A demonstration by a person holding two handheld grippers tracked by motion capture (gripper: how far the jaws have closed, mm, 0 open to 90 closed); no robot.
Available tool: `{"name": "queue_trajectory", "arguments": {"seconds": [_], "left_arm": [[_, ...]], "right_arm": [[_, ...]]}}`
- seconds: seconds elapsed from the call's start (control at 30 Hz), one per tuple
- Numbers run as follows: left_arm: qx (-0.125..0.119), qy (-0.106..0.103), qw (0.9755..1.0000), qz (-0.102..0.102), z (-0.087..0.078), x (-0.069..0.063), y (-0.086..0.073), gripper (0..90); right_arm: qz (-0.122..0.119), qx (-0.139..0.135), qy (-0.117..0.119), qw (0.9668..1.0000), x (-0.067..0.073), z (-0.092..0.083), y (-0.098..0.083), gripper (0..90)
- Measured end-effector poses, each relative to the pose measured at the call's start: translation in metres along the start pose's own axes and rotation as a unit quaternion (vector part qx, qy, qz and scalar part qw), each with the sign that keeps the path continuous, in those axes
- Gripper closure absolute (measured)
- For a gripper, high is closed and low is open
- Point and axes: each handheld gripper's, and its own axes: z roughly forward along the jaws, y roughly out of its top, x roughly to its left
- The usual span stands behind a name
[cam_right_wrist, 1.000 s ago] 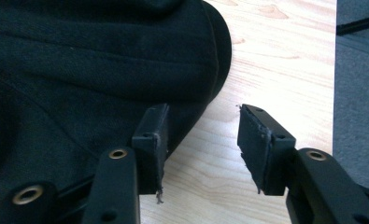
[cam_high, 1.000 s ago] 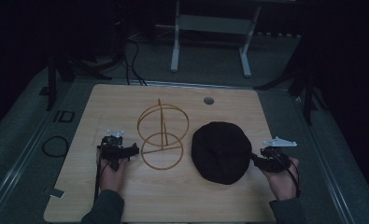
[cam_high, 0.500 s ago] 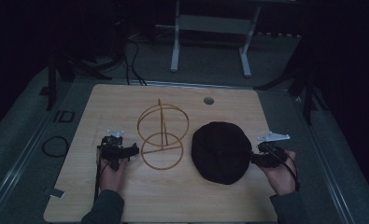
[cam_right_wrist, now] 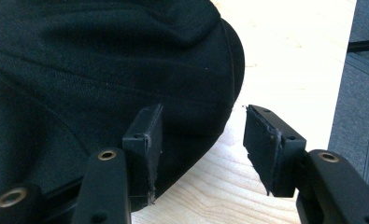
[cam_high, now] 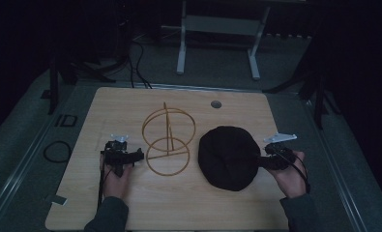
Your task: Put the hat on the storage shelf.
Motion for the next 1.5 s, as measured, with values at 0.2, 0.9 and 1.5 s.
{"name": "queue_trajectory", "arguments": {"seconds": [0.2,0.9,1.5], "left_arm": [[0.000,0.000,1.0000,0.000,0.000,0.000,0.000,1.2],[0.000,0.000,1.0000,0.000,0.000,0.000,0.000,1.2],[0.000,0.000,1.0000,0.000,0.000,0.000,0.000,1.2]], "right_arm": [[-0.007,-0.002,-0.001,1.0000,0.000,-0.002,0.006,46.9],[-0.033,0.017,0.006,0.9993,-0.003,0.003,0.025,46.9],[-0.057,0.034,0.014,0.9977,-0.004,0.013,0.038,46.3]]}}
